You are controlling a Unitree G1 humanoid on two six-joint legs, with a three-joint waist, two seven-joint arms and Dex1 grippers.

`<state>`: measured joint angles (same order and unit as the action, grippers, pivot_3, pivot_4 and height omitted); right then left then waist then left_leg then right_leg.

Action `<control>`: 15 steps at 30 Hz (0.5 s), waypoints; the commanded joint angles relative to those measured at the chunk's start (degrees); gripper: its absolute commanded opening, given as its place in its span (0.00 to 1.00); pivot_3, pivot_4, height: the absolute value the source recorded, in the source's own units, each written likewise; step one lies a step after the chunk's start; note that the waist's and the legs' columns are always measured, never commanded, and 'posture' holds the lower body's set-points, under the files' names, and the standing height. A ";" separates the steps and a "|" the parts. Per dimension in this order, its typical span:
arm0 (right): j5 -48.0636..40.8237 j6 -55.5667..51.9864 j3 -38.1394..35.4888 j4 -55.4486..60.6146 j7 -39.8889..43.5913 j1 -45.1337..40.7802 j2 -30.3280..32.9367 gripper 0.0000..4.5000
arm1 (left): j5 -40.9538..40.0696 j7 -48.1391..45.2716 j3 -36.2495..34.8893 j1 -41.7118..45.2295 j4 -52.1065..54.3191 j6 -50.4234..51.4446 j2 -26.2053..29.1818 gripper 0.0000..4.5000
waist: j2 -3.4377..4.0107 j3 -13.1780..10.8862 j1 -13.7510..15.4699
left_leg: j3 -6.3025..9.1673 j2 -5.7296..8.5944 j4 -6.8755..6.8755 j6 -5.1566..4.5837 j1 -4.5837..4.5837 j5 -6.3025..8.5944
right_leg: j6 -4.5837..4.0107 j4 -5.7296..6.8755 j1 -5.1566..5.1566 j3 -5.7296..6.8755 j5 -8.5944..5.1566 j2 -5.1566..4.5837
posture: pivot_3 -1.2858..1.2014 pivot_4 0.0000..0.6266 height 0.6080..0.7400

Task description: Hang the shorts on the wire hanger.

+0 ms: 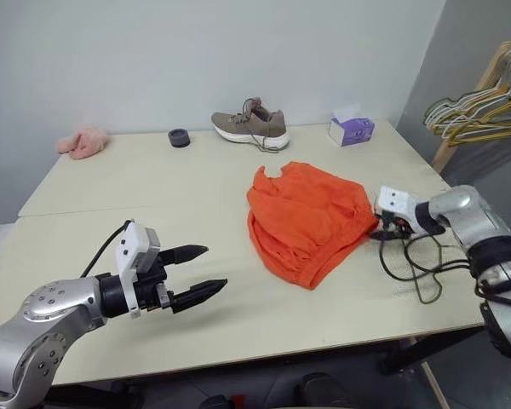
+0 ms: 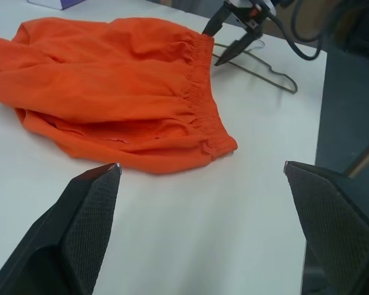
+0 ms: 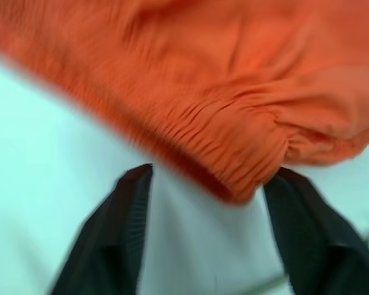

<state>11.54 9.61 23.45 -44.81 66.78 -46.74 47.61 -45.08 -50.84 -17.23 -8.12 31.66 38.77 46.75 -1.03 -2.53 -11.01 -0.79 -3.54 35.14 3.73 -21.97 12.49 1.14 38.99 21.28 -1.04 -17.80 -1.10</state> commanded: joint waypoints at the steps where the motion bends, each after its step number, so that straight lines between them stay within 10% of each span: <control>1: 0.47 5.34 -1.41 9.01 4.04 2.99 5.08 0.94 | 1.73 -1.31 -1.29 -0.56 -0.48 -1.82 1.49 1.00 | 0.01 -0.01 -0.15 | 0.01 -0.01 0.00 0.00 0.04 0.00 | 0.10 0.02 -0.01 0.01 -0.06 0.00 | 0.45 0.00 1.00; 8: -20.30 -9.11 -10.91 45.44 6.43 20.44 3.09 0.99 | 6.52 -5.17 -3.09 -3.13 -6.74 -6.52 2.93 1.00 | 0.03 -0.01 -1.71 | 0.06 -0.15 -0.01 0.00 0.34 0.00 | 0.09 0.26 -0.15 0.07 -0.06 0.17 | 0.43 0.00 1.00; 15: -6.08 -13.89 -1.90 55.07 -8.90 25.98 -10.12 0.99 | 9.41 -6.91 -5.31 -4.22 -11.86 -10.80 2.60 1.00 | -0.22 0.08 -1.86 | 0.18 -0.10 0.18 0.04 0.41 -0.02 | 0.05 0.47 -0.16 0.03 -0.03 0.11 | 0.43 0.00 1.00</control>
<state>1.98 -4.01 20.43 9.19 61.20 -19.75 38.55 -36.35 -57.29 -20.65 -13.27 20.04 29.80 48.98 -1.26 -2.44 -12.87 -0.63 -3.63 35.38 3.76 -21.59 12.47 1.17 39.45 21.12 -1.00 -17.81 -0.99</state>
